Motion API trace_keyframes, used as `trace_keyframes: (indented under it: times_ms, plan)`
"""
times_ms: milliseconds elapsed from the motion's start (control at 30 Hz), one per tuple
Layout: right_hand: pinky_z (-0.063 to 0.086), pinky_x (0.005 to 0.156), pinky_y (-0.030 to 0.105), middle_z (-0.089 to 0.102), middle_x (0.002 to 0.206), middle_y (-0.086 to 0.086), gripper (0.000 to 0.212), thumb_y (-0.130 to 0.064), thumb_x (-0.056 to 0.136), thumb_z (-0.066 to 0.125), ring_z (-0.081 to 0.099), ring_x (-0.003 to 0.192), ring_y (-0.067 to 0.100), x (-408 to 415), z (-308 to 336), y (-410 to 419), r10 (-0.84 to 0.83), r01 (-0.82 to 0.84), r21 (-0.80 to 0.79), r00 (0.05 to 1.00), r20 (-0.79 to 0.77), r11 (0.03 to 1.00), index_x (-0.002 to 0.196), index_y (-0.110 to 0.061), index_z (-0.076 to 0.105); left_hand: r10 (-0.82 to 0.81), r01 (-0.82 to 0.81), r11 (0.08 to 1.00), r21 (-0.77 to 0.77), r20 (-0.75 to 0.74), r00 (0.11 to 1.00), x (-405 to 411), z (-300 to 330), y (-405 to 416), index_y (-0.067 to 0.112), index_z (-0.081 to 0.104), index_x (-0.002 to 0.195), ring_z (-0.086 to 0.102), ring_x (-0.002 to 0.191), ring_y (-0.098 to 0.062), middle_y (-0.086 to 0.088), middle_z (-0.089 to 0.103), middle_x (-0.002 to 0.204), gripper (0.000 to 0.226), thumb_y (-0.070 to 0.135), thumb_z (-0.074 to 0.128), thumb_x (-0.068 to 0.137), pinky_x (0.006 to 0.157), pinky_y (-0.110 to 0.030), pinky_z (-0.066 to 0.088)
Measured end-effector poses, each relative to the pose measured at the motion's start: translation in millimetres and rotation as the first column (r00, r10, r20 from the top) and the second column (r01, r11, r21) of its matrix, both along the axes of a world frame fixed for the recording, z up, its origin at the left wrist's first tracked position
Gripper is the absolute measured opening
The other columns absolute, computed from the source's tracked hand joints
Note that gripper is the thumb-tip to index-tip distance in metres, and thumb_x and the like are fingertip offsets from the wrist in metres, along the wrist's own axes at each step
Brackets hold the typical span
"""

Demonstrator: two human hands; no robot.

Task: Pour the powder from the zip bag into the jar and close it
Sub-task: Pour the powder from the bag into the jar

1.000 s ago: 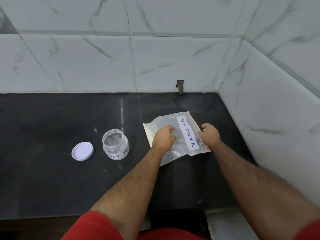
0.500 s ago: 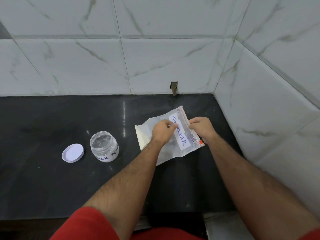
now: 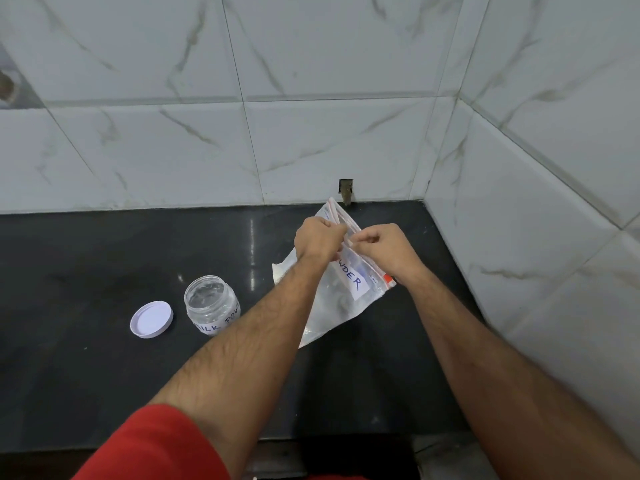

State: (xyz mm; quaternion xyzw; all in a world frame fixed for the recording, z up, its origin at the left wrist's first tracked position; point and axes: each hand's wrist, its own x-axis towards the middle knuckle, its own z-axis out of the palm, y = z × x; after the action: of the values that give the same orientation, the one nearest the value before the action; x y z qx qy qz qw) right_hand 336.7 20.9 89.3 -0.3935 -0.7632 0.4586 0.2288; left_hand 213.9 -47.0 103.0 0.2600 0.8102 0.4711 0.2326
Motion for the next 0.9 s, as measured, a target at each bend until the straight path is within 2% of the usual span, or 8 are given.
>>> trace_keyframes:
  times_ms: [67,133,233,300,433,533,733,900]
  plan:
    - [0.056,0.077,0.028,0.075,0.088,-0.005,0.009,-0.017,0.089,0.073,0.070,0.084,0.010,-4,5,1,-0.067,0.067,0.003,0.995,-0.069,0.998,0.095,-0.017,0.080,0.000,0.000,1.000,-0.012,-0.036,0.999,-6,6,-5,0.012,0.070,0.070,0.075,0.066,-0.024,-0.003,0.072,0.065,0.014,0.021,0.066,0.080,0.066,-0.038,0.064]
    - [0.050,0.075,0.028,0.069,0.085,-0.008,0.017,-0.021,0.085,0.077,0.064,0.078,0.007,-9,11,6,-0.143,0.148,0.066,0.987,-0.069,0.987,0.101,-0.016,0.076,0.007,-0.008,1.000,-0.018,-0.064,0.998,-12,12,-9,0.011,0.072,0.071,0.075,0.064,-0.022,-0.003,0.073,0.067,0.015,0.021,0.066,0.080,0.065,-0.038,0.064]
    - [0.050,0.069,0.029,0.063,0.098,-0.004,0.040,-0.031,0.079,0.081,0.061,0.082,0.014,-21,24,9,-0.087,0.079,0.065,0.989,0.124,0.995,0.114,-0.017,0.066,0.001,-0.006,0.999,-0.036,-0.135,0.991,-20,23,-15,0.010,0.075,0.084,0.072,0.058,-0.015,0.002,0.069,0.066,0.014,0.022,0.067,0.084,0.061,-0.030,0.063]
    - [0.050,0.061,0.028,0.064,0.099,-0.001,0.030,-0.032,0.083,0.077,0.061,0.077,0.014,-31,38,7,0.028,-0.031,0.006,0.960,0.278,1.000,0.106,-0.016,0.065,-0.013,0.003,0.998,-0.056,-0.187,0.982,-25,28,-20,0.010,0.074,0.084,0.072,0.058,-0.016,0.001,0.069,0.067,0.012,0.021,0.068,0.084,0.061,-0.030,0.063]
    - [0.052,0.058,0.028,0.067,0.077,0.003,0.023,-0.034,0.087,0.072,0.059,0.061,0.014,-52,65,-2,0.161,-0.133,-0.098,0.912,0.378,0.986,0.096,-0.013,0.071,-0.037,0.020,0.997,-0.070,-0.260,0.965,-40,43,-34,0.009,0.073,0.078,0.074,0.061,-0.022,-0.006,0.075,0.071,0.012,0.019,0.067,0.082,0.067,-0.038,0.065]
    - [0.055,0.055,0.027,0.067,0.068,0.005,0.011,-0.016,0.087,0.066,0.059,0.053,0.015,-64,73,-9,0.151,-0.148,-0.044,0.866,0.476,0.988,0.088,-0.006,0.070,-0.059,0.022,0.992,-0.125,-0.302,0.951,-56,53,-46,0.009,0.072,0.077,0.072,0.056,-0.021,-0.004,0.075,0.068,0.014,0.018,0.063,0.080,0.070,-0.034,0.063]
    - [0.060,0.059,0.033,0.068,0.056,0.007,0.024,-0.002,0.071,0.048,0.064,0.048,0.024,-82,86,-9,-0.071,0.019,0.121,0.892,0.447,0.993,0.073,-0.003,0.072,-0.071,-0.054,0.967,-0.249,-0.466,0.882,-102,74,-82,0.012,0.073,0.078,0.070,0.078,-0.026,-0.005,0.075,0.075,0.014,0.021,0.065,0.072,0.070,-0.033,0.059]
    - [0.064,0.072,0.046,0.076,0.076,0.017,0.030,0.003,0.074,0.048,0.067,0.058,0.028,-99,101,-18,-0.163,0.141,0.093,0.939,0.302,0.986,0.089,0.003,0.074,-0.074,-0.079,0.953,-0.291,-0.479,0.875,-142,78,-117,0.014,0.072,0.078,0.072,0.074,-0.025,-0.004,0.075,0.072,0.014,0.026,0.065,0.074,0.072,-0.036,0.061]
